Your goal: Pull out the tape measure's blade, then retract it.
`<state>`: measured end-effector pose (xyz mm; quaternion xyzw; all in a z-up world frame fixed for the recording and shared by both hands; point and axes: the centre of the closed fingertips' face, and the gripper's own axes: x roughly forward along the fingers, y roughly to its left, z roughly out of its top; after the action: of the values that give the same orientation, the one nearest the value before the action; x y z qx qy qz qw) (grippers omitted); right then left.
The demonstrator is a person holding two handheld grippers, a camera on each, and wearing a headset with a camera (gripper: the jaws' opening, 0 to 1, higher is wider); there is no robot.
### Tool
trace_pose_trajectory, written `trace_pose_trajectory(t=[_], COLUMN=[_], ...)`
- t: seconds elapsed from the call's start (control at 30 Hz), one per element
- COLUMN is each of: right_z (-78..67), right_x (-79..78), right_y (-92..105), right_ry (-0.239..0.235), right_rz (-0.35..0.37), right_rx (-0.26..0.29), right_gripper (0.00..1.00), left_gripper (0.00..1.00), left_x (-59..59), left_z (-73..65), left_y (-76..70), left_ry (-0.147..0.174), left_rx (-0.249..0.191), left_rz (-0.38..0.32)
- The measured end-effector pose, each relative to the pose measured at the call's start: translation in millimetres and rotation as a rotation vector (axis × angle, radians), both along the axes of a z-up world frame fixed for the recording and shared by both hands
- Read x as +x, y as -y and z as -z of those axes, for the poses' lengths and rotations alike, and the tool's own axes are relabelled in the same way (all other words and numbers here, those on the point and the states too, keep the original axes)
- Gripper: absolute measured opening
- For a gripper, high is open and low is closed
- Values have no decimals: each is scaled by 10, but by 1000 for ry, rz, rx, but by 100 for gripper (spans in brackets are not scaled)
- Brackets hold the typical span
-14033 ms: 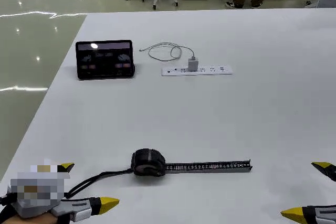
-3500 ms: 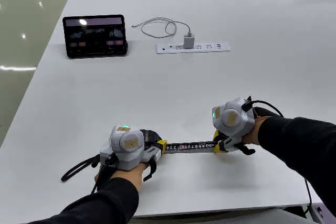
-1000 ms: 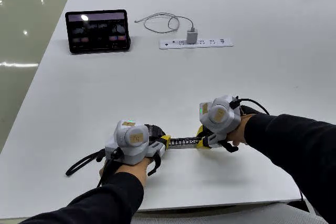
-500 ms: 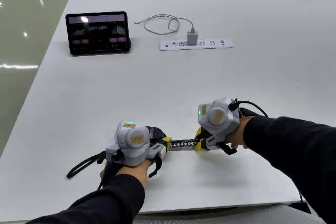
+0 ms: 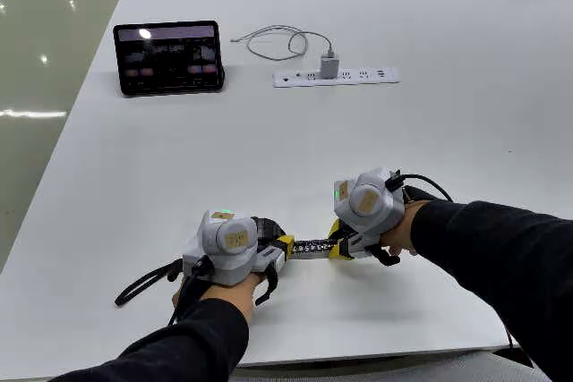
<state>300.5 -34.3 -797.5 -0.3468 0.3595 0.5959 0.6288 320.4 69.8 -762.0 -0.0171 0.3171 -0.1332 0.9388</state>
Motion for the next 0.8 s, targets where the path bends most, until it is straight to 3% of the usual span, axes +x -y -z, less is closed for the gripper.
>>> trace_pose_trajectory(t=[0.37, 0.8], right_z=[-3, 11], right_x=[-2, -3], right_y=[-63, -161], right_ry=[-18, -12], right_rz=[37, 33], right_rx=[24, 35], right_gripper=[11, 11], left_gripper=[60, 59], left_x=[1, 3], left_z=[0, 1], left_y=[-1, -1], left_ry=[0, -1], left_rx=[-5, -14], left_rz=[-1, 3])
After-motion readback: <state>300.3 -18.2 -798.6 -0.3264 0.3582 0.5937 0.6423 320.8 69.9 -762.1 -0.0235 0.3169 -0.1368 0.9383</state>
